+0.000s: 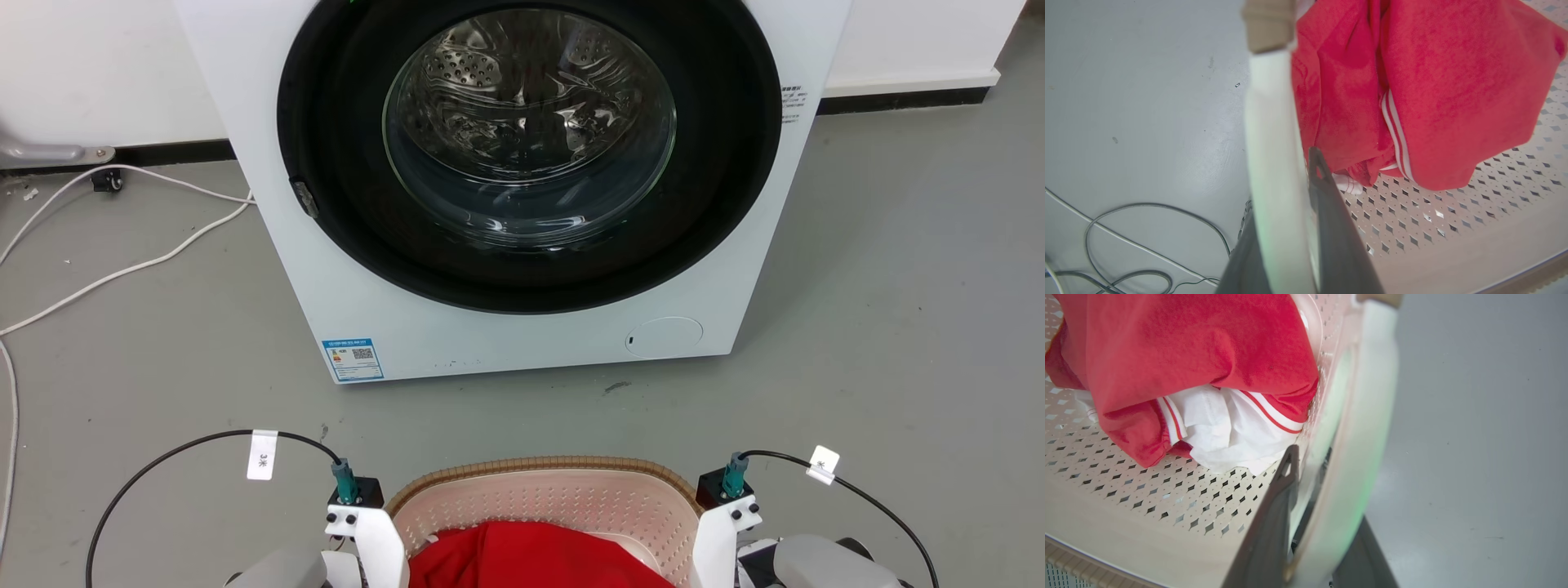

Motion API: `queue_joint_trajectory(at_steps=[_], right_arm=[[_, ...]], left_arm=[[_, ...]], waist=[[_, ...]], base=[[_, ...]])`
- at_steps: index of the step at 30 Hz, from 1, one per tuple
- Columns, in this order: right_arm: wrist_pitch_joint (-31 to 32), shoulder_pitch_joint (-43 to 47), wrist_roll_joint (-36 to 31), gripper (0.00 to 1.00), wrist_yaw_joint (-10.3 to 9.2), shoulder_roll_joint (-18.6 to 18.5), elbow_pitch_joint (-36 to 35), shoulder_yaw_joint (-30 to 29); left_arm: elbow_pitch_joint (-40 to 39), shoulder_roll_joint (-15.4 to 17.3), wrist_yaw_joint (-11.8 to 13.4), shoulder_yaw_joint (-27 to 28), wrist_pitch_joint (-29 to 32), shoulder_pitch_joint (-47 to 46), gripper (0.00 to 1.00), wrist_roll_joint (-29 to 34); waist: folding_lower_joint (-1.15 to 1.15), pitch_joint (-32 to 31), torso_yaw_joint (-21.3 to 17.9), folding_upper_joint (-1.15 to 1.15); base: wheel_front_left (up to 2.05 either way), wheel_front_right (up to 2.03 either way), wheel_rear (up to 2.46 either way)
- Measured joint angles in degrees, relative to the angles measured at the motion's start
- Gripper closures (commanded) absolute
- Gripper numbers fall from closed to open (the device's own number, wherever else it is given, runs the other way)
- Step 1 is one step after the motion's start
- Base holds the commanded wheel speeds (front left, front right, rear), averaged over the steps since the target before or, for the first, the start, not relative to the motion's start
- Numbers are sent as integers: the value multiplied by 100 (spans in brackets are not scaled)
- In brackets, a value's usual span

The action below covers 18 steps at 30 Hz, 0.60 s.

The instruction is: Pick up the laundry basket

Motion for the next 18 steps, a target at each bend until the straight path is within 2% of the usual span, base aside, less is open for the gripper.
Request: queue_joint_trajectory(at_steps=[18], right_arm=[[9,1,29,100,0,0,44,12]], left_arm=[[22,0,0,-129,-24,-14,100,-116]], waist=[[0,-12,3,0]], base=[[0,0,0]])
